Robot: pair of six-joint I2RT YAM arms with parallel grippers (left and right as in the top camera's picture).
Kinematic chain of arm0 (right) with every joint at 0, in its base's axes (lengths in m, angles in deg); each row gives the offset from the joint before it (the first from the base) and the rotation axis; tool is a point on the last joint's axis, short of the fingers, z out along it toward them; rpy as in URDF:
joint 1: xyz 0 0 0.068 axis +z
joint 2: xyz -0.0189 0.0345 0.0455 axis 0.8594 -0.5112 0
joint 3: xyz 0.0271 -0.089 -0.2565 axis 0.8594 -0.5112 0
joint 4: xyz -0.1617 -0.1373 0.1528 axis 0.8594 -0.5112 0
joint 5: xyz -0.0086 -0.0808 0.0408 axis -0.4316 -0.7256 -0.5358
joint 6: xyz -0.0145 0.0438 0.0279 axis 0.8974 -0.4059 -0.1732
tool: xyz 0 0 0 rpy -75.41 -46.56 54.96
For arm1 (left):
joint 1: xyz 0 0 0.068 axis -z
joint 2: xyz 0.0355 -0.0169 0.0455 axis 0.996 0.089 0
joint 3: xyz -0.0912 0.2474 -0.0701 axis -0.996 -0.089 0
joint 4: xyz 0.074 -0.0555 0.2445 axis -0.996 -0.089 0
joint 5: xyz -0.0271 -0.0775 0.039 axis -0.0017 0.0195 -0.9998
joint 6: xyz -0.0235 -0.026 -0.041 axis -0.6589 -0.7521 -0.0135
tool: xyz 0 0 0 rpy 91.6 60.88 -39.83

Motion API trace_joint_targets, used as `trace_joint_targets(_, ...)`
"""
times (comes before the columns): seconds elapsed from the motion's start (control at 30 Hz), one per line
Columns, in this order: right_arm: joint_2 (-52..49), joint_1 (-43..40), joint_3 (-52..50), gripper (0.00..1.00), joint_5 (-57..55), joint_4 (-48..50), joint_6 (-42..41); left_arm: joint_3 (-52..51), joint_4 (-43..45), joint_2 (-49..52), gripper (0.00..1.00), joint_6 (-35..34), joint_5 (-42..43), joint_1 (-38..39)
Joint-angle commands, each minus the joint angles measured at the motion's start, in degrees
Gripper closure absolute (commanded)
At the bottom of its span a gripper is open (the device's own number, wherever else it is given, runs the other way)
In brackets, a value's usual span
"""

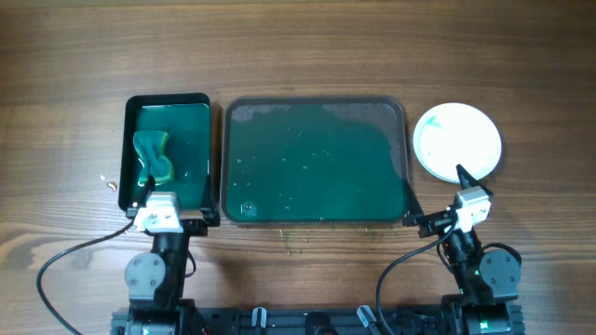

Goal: Clean dirty plates on tray and stack at the side

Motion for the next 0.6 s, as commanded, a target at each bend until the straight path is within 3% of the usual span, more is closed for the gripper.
trace_joint_targets(0.0, 0.5, 0.4, -0.1, 0.0, 0.0, 0.2, 0.3, -0.5, 0.0, -0.6, 0.0, 0.7, 0.9, -0.4)
trace_joint_targets(0.57, 0.5, 0.4, -0.1, 0.0, 0.0, 0.2, 0.3, -0.5, 0.0, -0.5, 0.0, 0.7, 1.3, -0.4)
